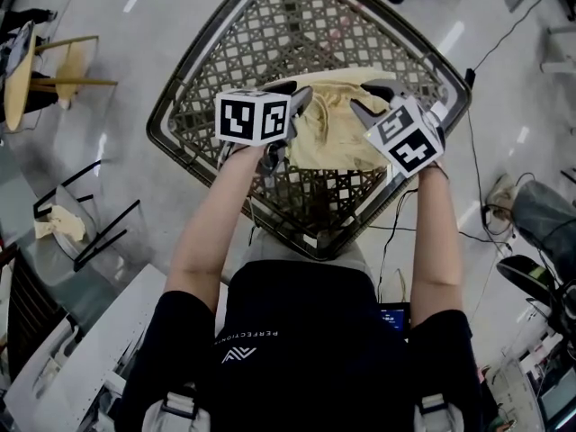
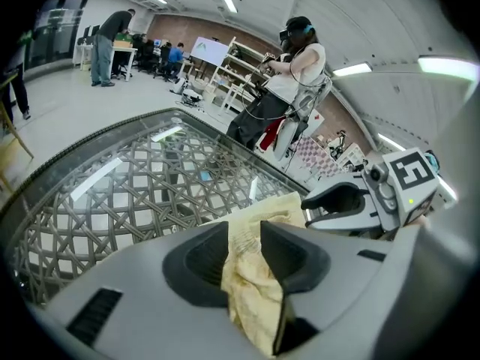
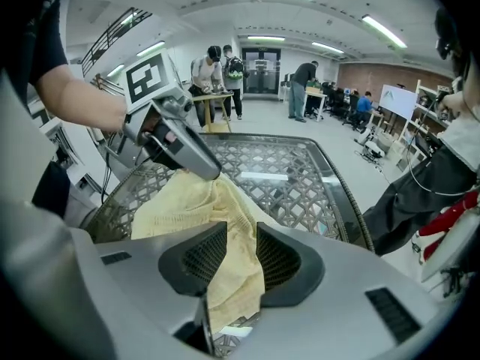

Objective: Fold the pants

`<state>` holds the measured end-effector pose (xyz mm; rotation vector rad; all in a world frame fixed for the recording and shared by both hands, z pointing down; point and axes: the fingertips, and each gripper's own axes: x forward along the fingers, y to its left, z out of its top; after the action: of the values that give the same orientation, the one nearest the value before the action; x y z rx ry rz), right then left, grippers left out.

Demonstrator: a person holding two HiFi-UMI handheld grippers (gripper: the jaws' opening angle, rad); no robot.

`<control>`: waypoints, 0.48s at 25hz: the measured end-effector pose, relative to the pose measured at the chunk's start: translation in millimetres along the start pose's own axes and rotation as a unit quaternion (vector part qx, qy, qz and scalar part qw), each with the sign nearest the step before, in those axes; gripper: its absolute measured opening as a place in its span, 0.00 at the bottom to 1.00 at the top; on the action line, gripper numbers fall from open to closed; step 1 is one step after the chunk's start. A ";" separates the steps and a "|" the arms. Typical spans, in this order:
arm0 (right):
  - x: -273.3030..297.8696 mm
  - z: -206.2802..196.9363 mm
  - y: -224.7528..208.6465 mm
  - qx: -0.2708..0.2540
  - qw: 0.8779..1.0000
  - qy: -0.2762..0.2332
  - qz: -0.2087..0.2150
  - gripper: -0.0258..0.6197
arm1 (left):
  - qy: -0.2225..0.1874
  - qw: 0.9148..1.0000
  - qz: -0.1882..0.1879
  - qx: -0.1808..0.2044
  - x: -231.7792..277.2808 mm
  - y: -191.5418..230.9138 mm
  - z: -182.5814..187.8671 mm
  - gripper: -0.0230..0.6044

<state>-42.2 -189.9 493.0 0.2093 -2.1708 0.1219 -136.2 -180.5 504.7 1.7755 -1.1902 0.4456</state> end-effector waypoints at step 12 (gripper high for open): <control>-10.4 -2.1 45.5 -0.027 0.999 -0.005 0.047 0.24 | 0.001 1.000 -0.006 0.029 -19.8 -19.4 -13.8 0.17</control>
<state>-43.6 -143.9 485.3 0.0766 -2.1917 0.1169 -126.1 -156.3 488.2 1.8304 -1.1759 0.4785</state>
